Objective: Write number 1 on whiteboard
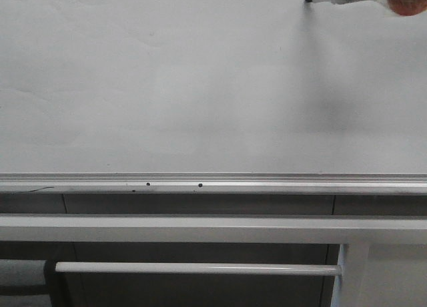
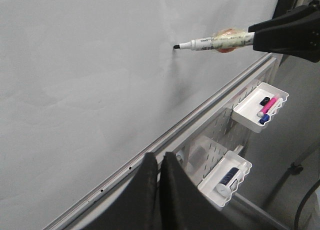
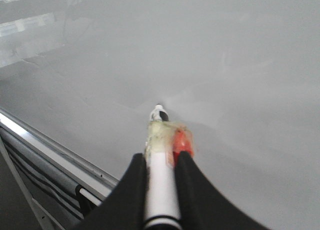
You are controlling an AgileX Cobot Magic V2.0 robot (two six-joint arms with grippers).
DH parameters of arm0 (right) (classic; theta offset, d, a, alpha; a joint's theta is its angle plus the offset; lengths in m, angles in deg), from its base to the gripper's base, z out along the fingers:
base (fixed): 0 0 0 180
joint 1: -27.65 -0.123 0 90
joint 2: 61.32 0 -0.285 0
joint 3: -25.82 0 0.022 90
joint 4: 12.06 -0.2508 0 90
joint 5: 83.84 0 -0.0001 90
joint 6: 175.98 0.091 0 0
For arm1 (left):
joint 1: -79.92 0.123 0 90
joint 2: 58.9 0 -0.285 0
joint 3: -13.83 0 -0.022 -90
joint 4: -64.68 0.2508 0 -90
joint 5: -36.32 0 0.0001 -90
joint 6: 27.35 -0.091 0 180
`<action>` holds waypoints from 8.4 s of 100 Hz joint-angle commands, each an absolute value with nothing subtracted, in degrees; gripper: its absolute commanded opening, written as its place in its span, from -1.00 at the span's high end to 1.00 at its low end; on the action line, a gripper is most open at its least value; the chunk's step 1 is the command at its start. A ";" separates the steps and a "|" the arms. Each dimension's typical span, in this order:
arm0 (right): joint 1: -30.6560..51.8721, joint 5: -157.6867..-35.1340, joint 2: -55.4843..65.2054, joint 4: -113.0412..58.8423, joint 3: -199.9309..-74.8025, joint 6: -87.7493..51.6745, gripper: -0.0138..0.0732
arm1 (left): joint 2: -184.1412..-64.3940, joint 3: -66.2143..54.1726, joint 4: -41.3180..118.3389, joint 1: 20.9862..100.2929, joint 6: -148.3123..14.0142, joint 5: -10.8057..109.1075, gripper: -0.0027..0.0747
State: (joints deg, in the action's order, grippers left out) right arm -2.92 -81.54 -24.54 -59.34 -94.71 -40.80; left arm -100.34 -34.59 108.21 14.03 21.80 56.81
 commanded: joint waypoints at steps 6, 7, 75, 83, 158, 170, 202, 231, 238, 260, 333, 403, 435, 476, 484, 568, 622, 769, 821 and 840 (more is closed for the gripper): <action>-2.78 -77.24 -22.31 -58.98 -96.74 -41.76 0.83 | -100.34 -33.04 109.34 14.06 22.46 53.85 0.98; -2.78 -77.24 -22.13 -58.98 -96.74 -41.76 0.83 | -100.34 -33.04 109.34 14.06 22.46 53.85 0.98; -3.70 -84.49 -12.06 -60.60 -97.37 -41.76 0.83 | -100.34 -33.04 109.34 14.06 22.46 54.70 0.98; -5.77 -93.06 -13.98 -59.52 -99.39 -41.79 0.83 | -100.34 -33.04 109.34 14.06 22.35 53.86 0.98; -8.33 -112.44 -3.88 -52.27 -117.21 -32.70 0.83 | -116.45 -33.04 116.86 10.00 8.72 47.40 -0.34; -8.33 -113.10 -2.05 -52.39 -119.07 -32.70 0.83 | -118.29 -33.04 119.46 10.00 8.72 47.77 -0.34; -8.33 -114.35 -0.45 -53.30 -122.40 -32.20 0.83 | -121.39 -29.74 125.77 10.00 8.83 53.53 -0.34; -8.33 -113.63 0.61 -55.51 -122.40 -32.20 0.83 | -121.83 -29.19 126.68 10.00 8.83 53.68 -0.34; -8.33 -113.39 1.12 -55.85 -122.40 -32.20 0.83 | -121.83 -29.19 126.68 10.00 8.83 53.68 -0.33; -8.44 -112.84 3.44 -56.35 -122.40 -32.20 0.83 | -121.83 -29.19 126.68 10.00 8.83 53.68 -0.06; -10.86 -112.71 3.82 -56.68 -125.48 -32.20 0.83 | -121.83 -29.19 126.68 10.00 8.83 53.68 -0.01; -10.86 -112.85 3.82 -56.58 -125.48 -32.20 0.83 | -121.83 -29.19 125.80 10.00 11.25 54.37 0.98; -10.74 -112.38 -0.95 -53.42 -125.48 -33.44 -0.11 | -121.70 -29.57 130.09 10.00 37.24 58.23 0.98; -10.74 -114.03 -11.83 -45.90 -123.90 -33.20 0.83 | -121.70 -37.48 157.46 10.00 82.52 58.26 0.98; -10.74 -114.31 -13.28 -45.27 -123.09 -33.20 0.83 | -121.70 -39.06 162.55 10.00 90.31 58.74 0.98; -10.74 -90.12 -21.18 -44.33 -103.37 -32.98 0.83 | -139.70 -41.66 170.51 -6.34 123.52 97.49 0.98; -10.74 -86.39 -21.18 -44.33 -99.30 -33.08 0.83 | -143.29 -38.91 170.51 -6.34 128.11 98.31 0.98; -10.74 -86.28 -21.18 -44.33 -99.30 -33.08 0.83 | -149.14 -33.05 170.51 6.70 127.52 92.76 0.98; -10.74 -86.28 -21.18 -44.33 -99.30 -33.08 0.83 | -149.14 -33.05 170.51 6.70 127.08 92.86 0.78; -10.74 -86.67 -21.18 -44.33 -99.30 -33.08 0.83 | -149.14 -33.05 170.51 6.70 127.08 93.73 0.37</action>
